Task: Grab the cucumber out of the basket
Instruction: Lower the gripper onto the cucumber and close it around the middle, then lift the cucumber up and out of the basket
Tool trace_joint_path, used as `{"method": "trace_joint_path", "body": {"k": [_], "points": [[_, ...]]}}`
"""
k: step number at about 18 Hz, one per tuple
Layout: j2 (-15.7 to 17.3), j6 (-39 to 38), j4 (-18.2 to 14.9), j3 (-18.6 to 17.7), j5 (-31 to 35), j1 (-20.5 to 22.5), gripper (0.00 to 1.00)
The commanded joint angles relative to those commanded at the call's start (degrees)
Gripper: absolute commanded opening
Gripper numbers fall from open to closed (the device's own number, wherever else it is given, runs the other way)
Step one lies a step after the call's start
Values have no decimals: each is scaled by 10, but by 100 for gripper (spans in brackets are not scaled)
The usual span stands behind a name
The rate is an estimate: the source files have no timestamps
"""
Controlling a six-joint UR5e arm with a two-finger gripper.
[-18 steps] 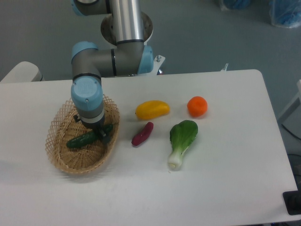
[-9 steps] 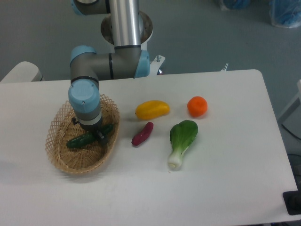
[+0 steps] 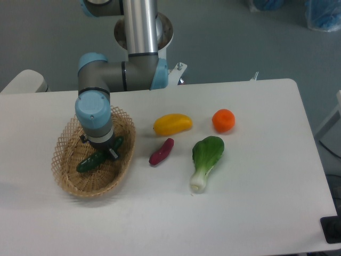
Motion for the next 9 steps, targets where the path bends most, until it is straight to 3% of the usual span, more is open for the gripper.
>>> {"method": "trace_joint_path", "body": {"k": [6,9], "points": [[18,4,-36,40,-1,29,17],[17,6,-64,81,-3,50,17]]}}
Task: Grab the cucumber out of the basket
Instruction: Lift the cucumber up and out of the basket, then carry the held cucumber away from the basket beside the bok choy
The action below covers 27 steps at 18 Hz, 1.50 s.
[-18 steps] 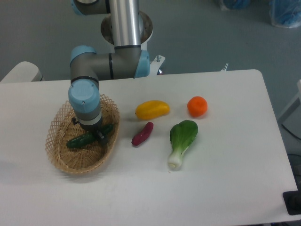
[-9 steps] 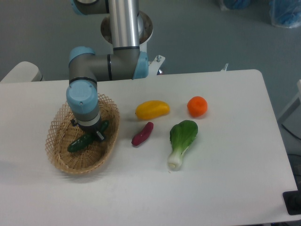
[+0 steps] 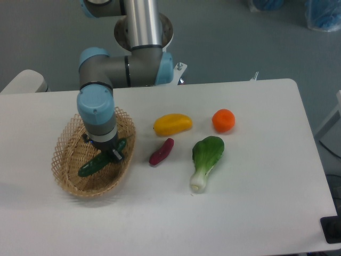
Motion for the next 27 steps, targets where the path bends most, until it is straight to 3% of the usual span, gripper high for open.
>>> {"method": "trace_joint_path", "body": {"k": [7,18,27], "points": [[-38,66,-57,84,-2,64,17],[-119,100,-59,189,1,139,18],[-180,196,-58,243,6,176,18]]}}
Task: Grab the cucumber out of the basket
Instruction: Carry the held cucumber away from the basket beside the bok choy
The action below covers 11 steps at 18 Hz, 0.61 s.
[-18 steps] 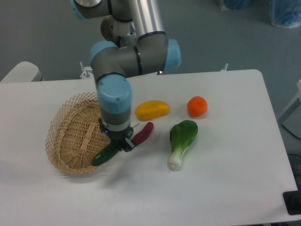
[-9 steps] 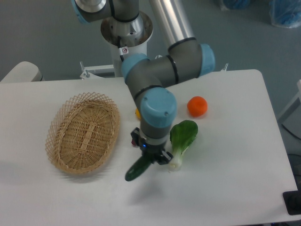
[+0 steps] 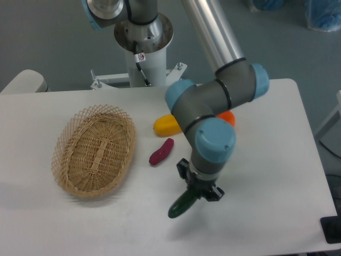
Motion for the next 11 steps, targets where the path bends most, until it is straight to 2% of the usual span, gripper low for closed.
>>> {"method": "trace_joint_path", "body": {"k": [11], "points": [[-6,32,1,8,24,2,19]]}}
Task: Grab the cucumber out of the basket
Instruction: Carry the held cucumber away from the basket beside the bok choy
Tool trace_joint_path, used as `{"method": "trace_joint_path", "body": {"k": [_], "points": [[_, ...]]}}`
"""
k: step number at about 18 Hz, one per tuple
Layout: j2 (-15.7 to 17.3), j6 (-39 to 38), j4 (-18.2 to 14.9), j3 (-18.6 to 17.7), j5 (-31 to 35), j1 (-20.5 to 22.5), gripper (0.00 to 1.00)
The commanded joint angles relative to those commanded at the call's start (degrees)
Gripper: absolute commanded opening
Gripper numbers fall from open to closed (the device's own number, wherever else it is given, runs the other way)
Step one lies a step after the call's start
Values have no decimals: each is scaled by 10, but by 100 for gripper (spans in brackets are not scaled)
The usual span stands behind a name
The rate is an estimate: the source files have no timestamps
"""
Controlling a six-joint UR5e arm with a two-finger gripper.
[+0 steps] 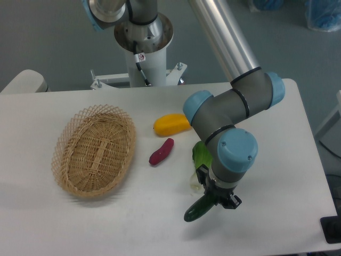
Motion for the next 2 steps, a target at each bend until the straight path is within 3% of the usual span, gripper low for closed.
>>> {"method": "trace_joint_path", "body": {"k": [2], "points": [[2,0,1,-3,4,-1,19]]}}
